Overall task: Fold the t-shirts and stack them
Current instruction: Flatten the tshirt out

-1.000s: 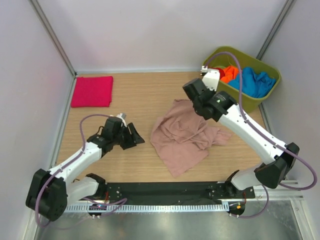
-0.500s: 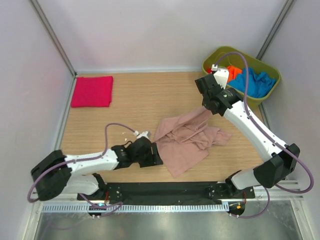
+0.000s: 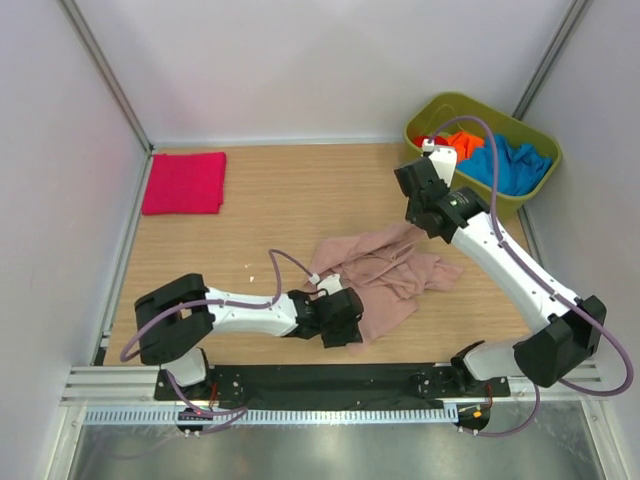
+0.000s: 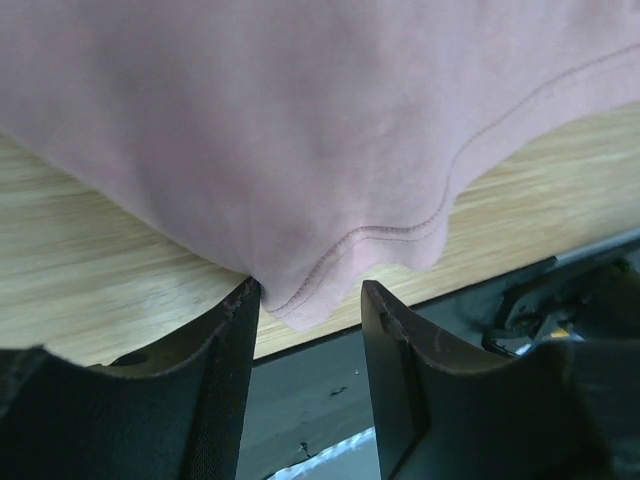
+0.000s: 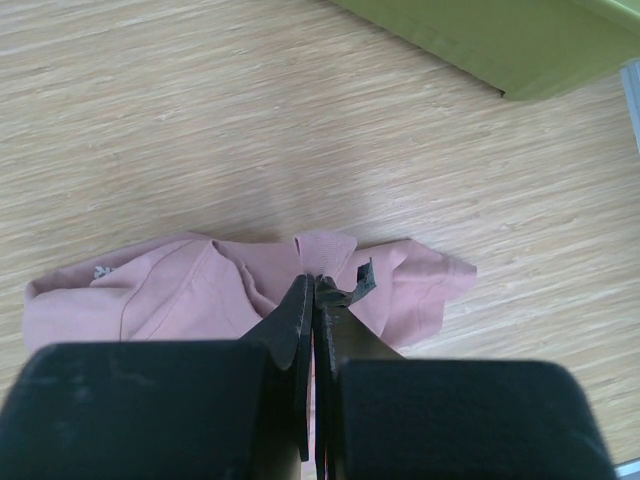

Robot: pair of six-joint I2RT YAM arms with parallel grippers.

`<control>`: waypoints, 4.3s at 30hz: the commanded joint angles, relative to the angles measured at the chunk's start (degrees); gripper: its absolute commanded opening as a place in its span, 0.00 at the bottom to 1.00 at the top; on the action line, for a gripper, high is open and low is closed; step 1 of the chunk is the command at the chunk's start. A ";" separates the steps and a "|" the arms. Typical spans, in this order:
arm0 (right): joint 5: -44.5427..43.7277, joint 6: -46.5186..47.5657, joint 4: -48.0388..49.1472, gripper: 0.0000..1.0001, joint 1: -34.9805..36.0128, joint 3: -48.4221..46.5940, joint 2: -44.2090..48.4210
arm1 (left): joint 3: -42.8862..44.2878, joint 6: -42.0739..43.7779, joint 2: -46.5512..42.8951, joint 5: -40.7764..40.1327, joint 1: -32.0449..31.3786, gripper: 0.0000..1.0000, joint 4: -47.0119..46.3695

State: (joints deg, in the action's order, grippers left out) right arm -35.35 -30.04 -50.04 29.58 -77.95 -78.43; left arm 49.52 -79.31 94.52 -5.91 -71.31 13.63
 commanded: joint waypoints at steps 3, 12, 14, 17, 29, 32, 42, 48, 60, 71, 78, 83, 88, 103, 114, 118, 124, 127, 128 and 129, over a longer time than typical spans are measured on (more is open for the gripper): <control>1.25 2.36 3.63 0.01 -1.11 0.96 4.16 | 6.63 -3.13 1.37 -9.28 -2.69 0.47 21.42; 6.52 2.45 7.32 0.01 -1.55 6.32 6.89 | 18.94 -3.83 9.71 -11.32 -4.81 0.52 31.46; 7.49 2.53 7.76 0.01 -1.63 7.46 7.42 | 19.30 -4.10 10.77 -10.97 -4.89 0.52 30.59; 7.84 2.80 8.12 0.01 -1.55 8.34 8.12 | 19.74 -4.80 11.65 -10.35 -5.24 0.50 30.49; 6.62 2.88 8.03 0.01 -2.42 8.26 8.74 | 22.46 -1.74 14.99 -12.71 -5.16 0.12 32.33; 6.00 2.36 6.20 0.01 -3.56 4.58 7.34 | 22.20 -0.06 10.79 -15.17 -2.70 0.00 38.03; 0.03 3.84 -4.89 0.01 -12.88 -43.28 -1.11 | 48.18 21.10 -20.24 -58.93 11.35 0.00 71.09; 1.78 3.59 1.87 0.01 -12.97 -46.86 6.79 | 69.03 41.06 -21.22 -67.20 11.72 0.00 68.46; 8.97 4.38 12.06 0.01 -12.88 -36.40 8.93 | 46.56 108.44 -30.98 -78.03 13.91 0.01 -16.00; 24.80 7.28 32.88 0.01 -12.97 -52.10 -19.61 | 75.70 65.69 -1.93 -41.65 48.50 0.00 30.05; 21.38 7.63 34.12 0.01 -13.94 -73.40 -27.24 | 95.35 65.51 3.50 -35.23 55.49 0.00 25.97; 21.47 6.57 38.44 0.01 -13.94 -65.32 -15.89 | 88.30 62.79 -8.29 -33.99 55.40 0.00 21.79; 21.47 8.95 29.94 0.01 -13.85 -61.98 -6.66 | 79.55 60.16 -17.77 -32.33 55.49 0.00 26.36; 20.16 9.56 8.85 0.01 -13.94 -26.18 27.20 | 49.26 54.61 -45.83 -30.12 55.40 0.00 35.67; 21.20 14.65 10.56 0.01 -13.94 -40.44 13.76 | 64.92 58.65 -32.48 -26.87 55.40 0.00 35.34; 23.74 14.40 19.25 0.01 -13.94 -40.43 5.59 | 66.31 60.93 -23.26 -27.13 55.40 0.00 34.10; 26.74 15.98 23.76 0.01 -14.03 -51.75 -8.83 | 71.24 64.28 -14.02 -29.78 58.72 0.00 25.93; 27.09 18.08 24.46 0.01 -14.38 -59.23 -13.13 | 79.48 64.10 -9.47 -28.72 61.89 0.00 25.48; 27.18 21.83 24.99 0.01 -14.38 -60.38 -13.06 | 81.68 64.19 -8.49 -28.63 62.34 0.00 25.83; 26.66 23.96 25.95 0.01 -14.29 -59.52 -12.63 | 85.71 64.54 -7.61 -28.02 62.78 0.00 25.92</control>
State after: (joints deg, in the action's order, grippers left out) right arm -8.97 -12.95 -30.96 15.64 -132.18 -94.96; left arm 124.40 -16.75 89.54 -32.99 -10.85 46.09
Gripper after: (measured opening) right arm 0.033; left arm 0.005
